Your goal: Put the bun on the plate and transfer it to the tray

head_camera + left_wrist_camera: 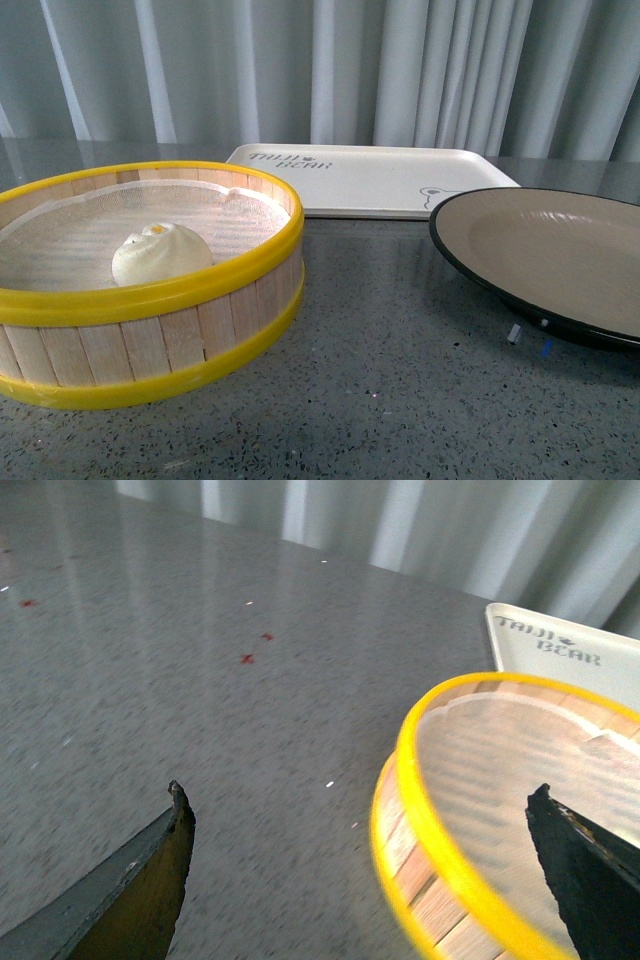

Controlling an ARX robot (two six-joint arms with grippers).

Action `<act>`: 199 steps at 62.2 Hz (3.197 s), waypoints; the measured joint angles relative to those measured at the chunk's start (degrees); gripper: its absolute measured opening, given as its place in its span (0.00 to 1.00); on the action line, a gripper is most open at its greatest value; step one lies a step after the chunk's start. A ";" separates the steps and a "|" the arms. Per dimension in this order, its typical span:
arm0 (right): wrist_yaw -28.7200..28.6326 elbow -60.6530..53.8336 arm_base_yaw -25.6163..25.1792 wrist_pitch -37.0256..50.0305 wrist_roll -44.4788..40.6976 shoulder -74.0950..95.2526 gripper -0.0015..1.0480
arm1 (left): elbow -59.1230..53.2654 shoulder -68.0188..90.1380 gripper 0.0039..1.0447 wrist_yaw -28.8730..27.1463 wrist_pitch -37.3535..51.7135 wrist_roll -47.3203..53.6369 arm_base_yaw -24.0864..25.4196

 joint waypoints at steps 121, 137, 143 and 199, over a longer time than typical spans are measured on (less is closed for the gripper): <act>0.00 0.00 0.00 0.00 0.00 0.00 0.92 | 26.93 31.21 0.94 1.40 -27.23 0.50 -18.29; 0.00 0.00 0.00 0.00 0.00 0.00 0.92 | 27.91 32.30 0.94 -0.11 -28.13 1.70 -18.97; 0.00 0.00 0.00 0.00 0.00 0.00 0.92 | 28.30 32.61 0.81 0.09 -28.76 2.01 -19.26; 0.00 0.00 0.00 0.00 0.00 0.00 0.92 | 30.60 33.16 0.03 2.58 -31.47 0.04 -19.21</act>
